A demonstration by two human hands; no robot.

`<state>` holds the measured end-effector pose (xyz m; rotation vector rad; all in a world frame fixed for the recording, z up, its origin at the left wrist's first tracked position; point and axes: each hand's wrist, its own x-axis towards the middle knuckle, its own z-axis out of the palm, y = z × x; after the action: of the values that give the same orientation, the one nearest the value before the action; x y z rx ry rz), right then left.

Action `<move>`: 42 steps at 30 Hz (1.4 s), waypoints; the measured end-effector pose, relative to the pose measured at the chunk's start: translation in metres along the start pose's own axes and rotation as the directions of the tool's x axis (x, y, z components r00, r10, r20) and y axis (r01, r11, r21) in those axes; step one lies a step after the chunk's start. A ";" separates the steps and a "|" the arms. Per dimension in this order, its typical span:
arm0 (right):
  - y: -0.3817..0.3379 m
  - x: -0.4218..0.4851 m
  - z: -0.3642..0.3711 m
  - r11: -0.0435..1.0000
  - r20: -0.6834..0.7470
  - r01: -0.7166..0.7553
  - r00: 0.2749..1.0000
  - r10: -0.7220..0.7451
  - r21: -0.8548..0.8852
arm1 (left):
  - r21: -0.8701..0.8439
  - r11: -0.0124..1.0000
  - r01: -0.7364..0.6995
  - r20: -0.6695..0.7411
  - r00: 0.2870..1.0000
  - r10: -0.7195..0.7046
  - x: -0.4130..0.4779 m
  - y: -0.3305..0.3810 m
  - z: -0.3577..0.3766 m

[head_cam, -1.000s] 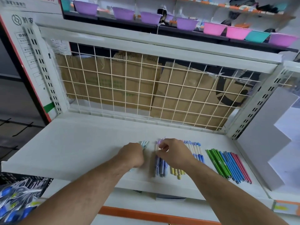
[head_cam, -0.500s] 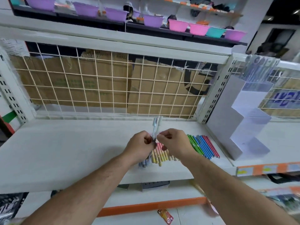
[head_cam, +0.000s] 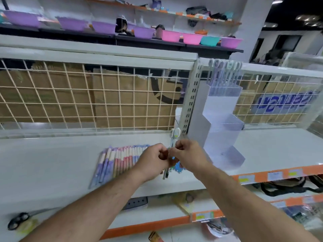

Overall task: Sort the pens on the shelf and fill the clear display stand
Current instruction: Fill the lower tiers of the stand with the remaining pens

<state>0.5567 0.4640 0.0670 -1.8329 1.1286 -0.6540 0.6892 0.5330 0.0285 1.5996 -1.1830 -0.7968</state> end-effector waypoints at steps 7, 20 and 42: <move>0.047 0.015 -0.104 0.999 0.013 0.043 0.999 -0.043 0.003 | -0.039 0.999 0.012 0.013 1.000 -0.011 0.024 0.049 0.096; 0.058 0.061 -0.178 0.997 -0.032 0.071 0.997 -0.070 0.039 | 0.014 0.999 -0.050 0.072 0.996 0.049 0.103 0.092 0.147; -0.002 0.181 -0.289 0.942 -0.197 0.336 0.925 -0.326 0.020 | -0.083 0.989 -0.122 -0.130 0.985 0.110 0.207 0.146 0.176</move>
<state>0.4152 0.1890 0.2092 -1.9652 0.9146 -1.0660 0.5511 0.2719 0.1160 1.4703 -1.1234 -0.6565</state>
